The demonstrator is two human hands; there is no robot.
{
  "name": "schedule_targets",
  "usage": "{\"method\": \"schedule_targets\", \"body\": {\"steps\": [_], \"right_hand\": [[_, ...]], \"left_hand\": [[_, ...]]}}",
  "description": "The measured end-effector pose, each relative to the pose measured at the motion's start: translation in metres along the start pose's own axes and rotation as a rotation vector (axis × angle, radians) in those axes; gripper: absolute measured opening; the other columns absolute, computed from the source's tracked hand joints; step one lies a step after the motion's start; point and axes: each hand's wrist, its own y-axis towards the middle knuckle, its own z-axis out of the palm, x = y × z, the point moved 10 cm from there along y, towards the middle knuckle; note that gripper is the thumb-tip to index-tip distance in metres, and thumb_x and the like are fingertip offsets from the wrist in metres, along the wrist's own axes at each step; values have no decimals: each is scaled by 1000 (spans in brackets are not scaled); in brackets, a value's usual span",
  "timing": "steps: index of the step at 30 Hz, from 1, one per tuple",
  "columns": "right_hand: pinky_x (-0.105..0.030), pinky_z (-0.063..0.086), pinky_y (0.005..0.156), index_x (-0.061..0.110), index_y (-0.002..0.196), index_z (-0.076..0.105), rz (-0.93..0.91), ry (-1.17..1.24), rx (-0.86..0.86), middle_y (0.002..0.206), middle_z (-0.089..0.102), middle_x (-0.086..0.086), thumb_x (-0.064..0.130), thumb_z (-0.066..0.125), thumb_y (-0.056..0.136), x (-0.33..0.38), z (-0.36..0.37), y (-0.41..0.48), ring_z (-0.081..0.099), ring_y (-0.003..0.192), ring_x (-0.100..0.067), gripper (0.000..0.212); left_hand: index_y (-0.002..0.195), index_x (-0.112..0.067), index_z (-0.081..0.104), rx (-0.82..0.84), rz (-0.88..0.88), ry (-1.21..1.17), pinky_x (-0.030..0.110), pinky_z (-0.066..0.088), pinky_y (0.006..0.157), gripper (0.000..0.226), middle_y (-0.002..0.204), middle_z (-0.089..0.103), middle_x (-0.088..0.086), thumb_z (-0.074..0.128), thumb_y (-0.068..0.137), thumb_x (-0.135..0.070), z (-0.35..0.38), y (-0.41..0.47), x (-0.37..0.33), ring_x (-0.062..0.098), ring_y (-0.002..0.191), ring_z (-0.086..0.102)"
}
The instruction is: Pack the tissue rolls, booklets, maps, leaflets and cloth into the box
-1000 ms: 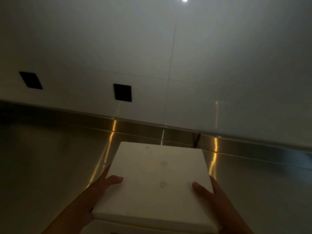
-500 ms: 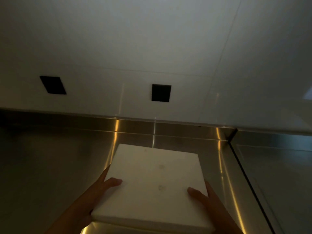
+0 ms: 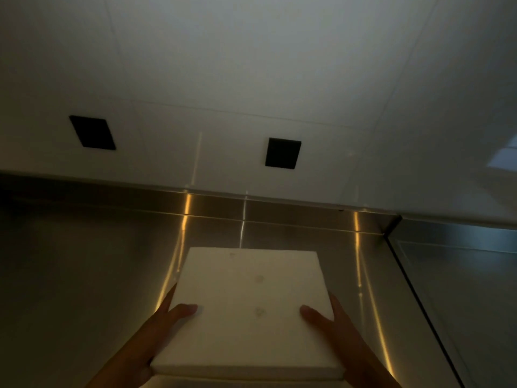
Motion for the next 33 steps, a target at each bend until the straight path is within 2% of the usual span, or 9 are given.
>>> {"method": "schedule_targets", "body": {"steps": [7, 12, 15, 17, 21, 25, 26, 29, 33], "right_hand": [[-36, 56, 82, 26, 129, 46, -2, -40, -24, 112, 67, -2, 25, 75, 77, -4, -4, 4, 68, 96, -20, 59], [-33, 56, 78, 23, 133, 44, 8, -38, -21, 112, 67, 0, 26, 74, 78, -8, -6, 6, 68, 95, -17, 62], [-31, 56, 77, 22, 134, 43, 2, -89, -21, 111, 66, 3, 28, 74, 77, -9, -7, 8, 67, 94, -14, 65], [-37, 52, 91, 19, 142, 34, 7, -190, -42, 124, 61, -4, 33, 74, 78, -6, -9, 8, 64, 106, -20, 77], [-34, 27, 113, 15, 150, 9, -80, -507, -108, 154, 26, -12, 40, 67, 83, 14, -11, -3, 32, 139, -26, 92], [-39, 21, 117, 27, 151, 2, -162, -753, -114, 158, 11, -9, 49, 56, 86, 27, 7, -21, 16, 144, -28, 87], [-40, 21, 117, 29, 150, 2, -169, -796, -116, 158, 9, -9, 51, 53, 87, 27, 12, -24, 14, 144, -28, 85], [-45, 20, 117, 31, 149, 2, -159, -908, -196, 158, 6, -9, 53, 47, 88, 31, 19, -33, 11, 144, -29, 79], [-53, 10, 116, 32, 149, 1, -174, -983, -301, 158, 2, -10, 53, 45, 89, 43, 23, -49, 1, 146, -31, 77]], "left_hand": [[119, -38, 55, -85, 48, 56, 47, 54, 82, 56, 106, 73, 9, 71, 66, -29, 4, -10, -15, 36, 95, 69], [123, -28, 56, -172, 126, 162, 53, 46, 98, 38, 113, 70, 8, 60, 86, -19, 7, -25, -32, 32, 106, 65], [114, -20, 61, -256, 168, 289, 29, 57, 76, 26, 97, 75, 1, 56, 90, -11, 6, -34, -41, 15, 90, 70], [112, -18, 59, -303, 199, 364, 12, 52, 59, 25, 93, 73, -3, 58, 89, -7, 8, -42, -48, 12, 85, 69], [116, -11, 52, -391, 345, 701, -7, 35, 77, 42, 115, 61, 14, 72, 78, -10, 22, -64, -73, 7, 90, 56], [136, 0, 41, -385, 285, 1045, 30, 16, 118, 105, 146, 40, 17, 54, 61, -73, 31, -71, -79, 26, 137, 34], [138, -1, 39, -393, 261, 1071, 35, 15, 119, 105, 148, 37, 16, 55, 64, -73, 29, -71, -78, 27, 140, 31], [139, 1, 36, -356, 247, 1034, 34, 21, 116, 74, 147, 38, 21, 69, 81, -31, 27, -73, -74, 28, 137, 35], [143, -6, 32, -304, 272, 1047, 37, 33, 110, 73, 145, 39, 15, 67, 83, -30, 25, -83, -70, 27, 131, 41]]}}
